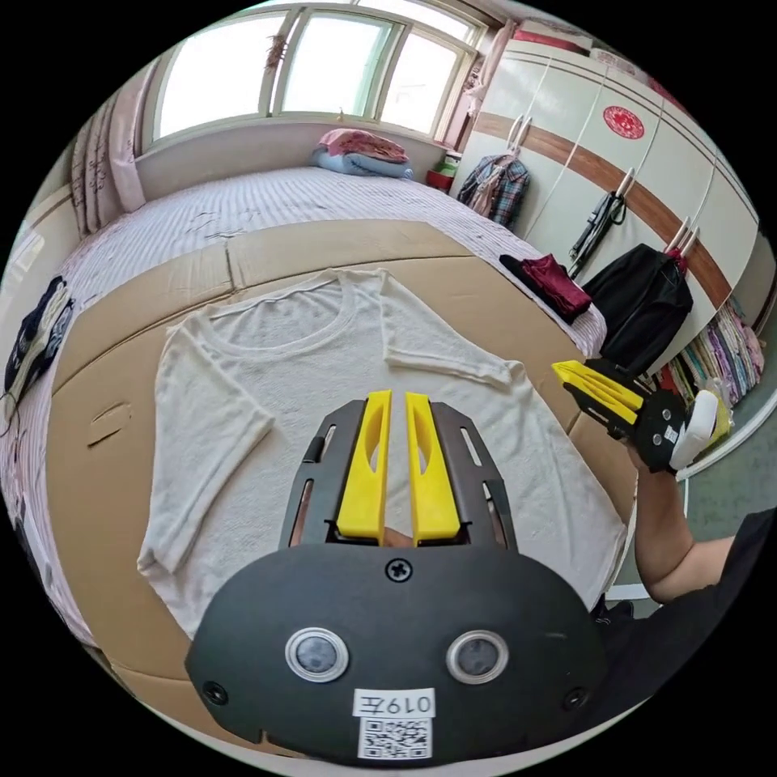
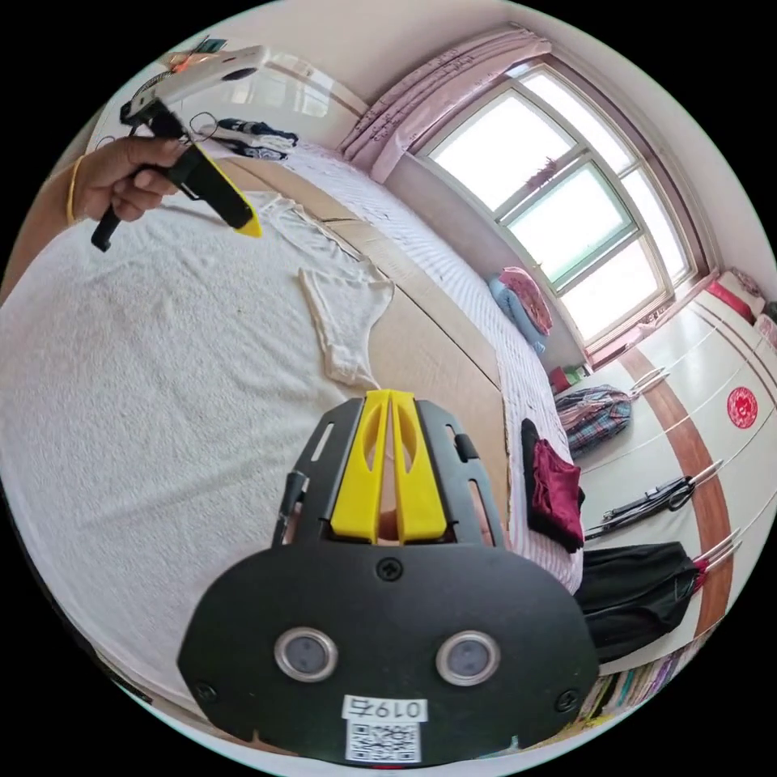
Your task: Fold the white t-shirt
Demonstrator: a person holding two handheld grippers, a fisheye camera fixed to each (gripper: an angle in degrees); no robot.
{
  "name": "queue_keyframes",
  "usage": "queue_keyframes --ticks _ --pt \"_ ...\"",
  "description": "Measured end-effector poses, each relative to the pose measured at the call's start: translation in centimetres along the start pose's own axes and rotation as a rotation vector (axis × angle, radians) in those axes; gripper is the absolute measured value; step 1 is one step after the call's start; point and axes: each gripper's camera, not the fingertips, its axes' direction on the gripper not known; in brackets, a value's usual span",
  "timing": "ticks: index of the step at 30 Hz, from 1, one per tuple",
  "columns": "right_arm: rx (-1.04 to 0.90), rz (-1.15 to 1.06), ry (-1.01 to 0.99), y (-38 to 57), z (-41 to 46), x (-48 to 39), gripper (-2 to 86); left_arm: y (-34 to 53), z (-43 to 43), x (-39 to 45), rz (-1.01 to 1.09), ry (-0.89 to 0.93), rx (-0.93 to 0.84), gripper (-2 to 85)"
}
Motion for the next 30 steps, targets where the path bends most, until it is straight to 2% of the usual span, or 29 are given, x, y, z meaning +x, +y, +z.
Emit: queue_keyframes --ticks 3,6,10,13,18,21,24,30 --pt "0.038 0.108 -0.075 -1.2 -1.9 3.7 -1.0 0.8 -3.7 -4.8 -0.083 -0.073 0.044 1.6" --pt "0.091 0.199 -0.245 -4.3 -2.9 8.9 -1.0 -0.4 -6.0 -9.1 -0.092 -0.134 0.052 2.1" --pt "0.152 0.176 -0.462 -12.4 -1.8 17.2 -0.9 -4.2 -7.5 -12.8 0.021 -0.229 0.065 3.4" --pt "0.107 0.111 -0.545 -19.9 1.9 22.2 -0.7 -8.7 -7.1 -15.8 0.136 -0.219 0.024 5.8" --pt "-0.137 -0.056 -0.531 -30.7 10.1 27.0 1.1 -16.2 -5.7 -21.8 0.233 -0.236 -0.117 7.5" --pt "-0.265 -0.102 -0.506 -34.4 14.0 30.0 2.9 -18.7 -5.1 -25.5 0.247 -0.162 -0.197 7.5" --pt "-0.326 -0.054 -0.606 -36.2 16.3 34.2 4.0 -20.1 -4.9 -29.5 0.204 -0.079 -0.253 7.0" --pt "-0.351 0.148 -0.832 -37.8 18.5 43.9 5.4 -21.1 -6.5 -36.9 0.028 0.094 -0.206 5.6"
